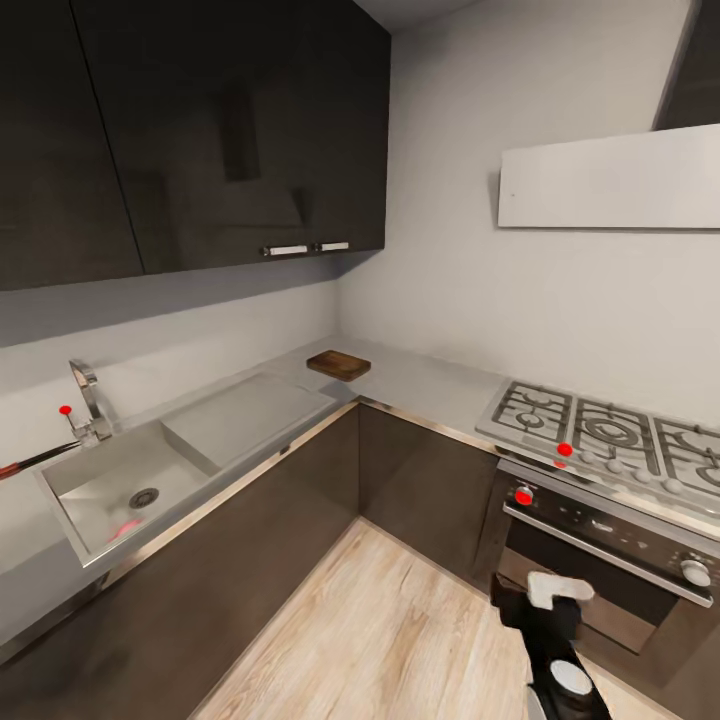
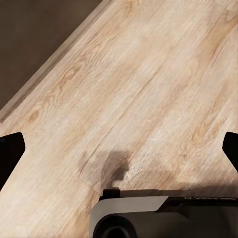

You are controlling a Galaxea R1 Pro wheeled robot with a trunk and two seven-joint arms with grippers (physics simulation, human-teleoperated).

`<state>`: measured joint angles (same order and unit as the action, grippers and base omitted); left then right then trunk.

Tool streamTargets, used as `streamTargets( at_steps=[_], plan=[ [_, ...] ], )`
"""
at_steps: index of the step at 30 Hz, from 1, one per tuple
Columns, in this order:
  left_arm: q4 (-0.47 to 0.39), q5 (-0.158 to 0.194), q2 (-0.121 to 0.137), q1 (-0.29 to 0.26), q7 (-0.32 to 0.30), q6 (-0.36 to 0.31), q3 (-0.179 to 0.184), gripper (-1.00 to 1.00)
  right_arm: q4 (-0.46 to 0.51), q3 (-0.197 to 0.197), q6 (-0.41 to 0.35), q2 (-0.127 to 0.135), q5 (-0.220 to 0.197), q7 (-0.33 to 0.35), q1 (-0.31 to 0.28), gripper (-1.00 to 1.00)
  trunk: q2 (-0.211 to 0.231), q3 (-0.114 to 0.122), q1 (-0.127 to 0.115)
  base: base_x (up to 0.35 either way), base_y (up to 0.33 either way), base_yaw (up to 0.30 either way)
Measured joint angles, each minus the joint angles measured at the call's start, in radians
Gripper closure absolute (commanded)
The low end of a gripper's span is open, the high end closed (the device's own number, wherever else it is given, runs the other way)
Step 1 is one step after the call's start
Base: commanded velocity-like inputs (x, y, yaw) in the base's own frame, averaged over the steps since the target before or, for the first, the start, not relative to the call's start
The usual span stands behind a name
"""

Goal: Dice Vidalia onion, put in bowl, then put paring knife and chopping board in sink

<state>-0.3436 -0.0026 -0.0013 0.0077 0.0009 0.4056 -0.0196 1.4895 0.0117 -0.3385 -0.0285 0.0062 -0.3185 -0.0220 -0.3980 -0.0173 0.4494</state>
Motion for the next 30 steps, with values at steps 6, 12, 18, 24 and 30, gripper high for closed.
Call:
streamTargets(
  at_steps=[6,12,18,24,30],
  plan=[
    [0.0,0.001,0.0,-0.001,-0.001,0.0,0.001,-1.0,0.048,0.003,-0.316,-0.041,-0.006,-0.116,-0.337,-1.0,0.0,0.0,0.0,0.0,0.0,0.0],
    [0.0,0.001,0.0,0.0,0.0,0.0,0.001,-1.0,-0.021,0.008,-0.456,-0.119,-0.002,-0.169,-0.624,-1.0,0.0,0.0,0.0,0.0,0.0,0.0],
    [0.0,0.001,0.0,0.0,-0.001,0.0,0.0,-1.0,-0.525,0.018,-0.503,-0.146,-0.009,-0.252,-1.079,-1.0,0.0,0.0,0.0,0.0,0.0,0.0],
    [-0.001,0.001,-0.001,0.0,-0.001,0.0,0.0,-1.0,-1.014,0.013,-0.364,-0.124,-0.037,-0.246,-1.476,-1.0,0.0,0.0,0.0,0.028,0.0,0.0],
    [0.0,0.001,-0.007,0.0,-0.001,0.0,0.001,-1.0,-1.095,0.018,-0.334,-0.113,-0.096,-0.124,-1.519,-1.0,0.0,0.0,-0.001,0.203,0.0,0.0]
  ],
)
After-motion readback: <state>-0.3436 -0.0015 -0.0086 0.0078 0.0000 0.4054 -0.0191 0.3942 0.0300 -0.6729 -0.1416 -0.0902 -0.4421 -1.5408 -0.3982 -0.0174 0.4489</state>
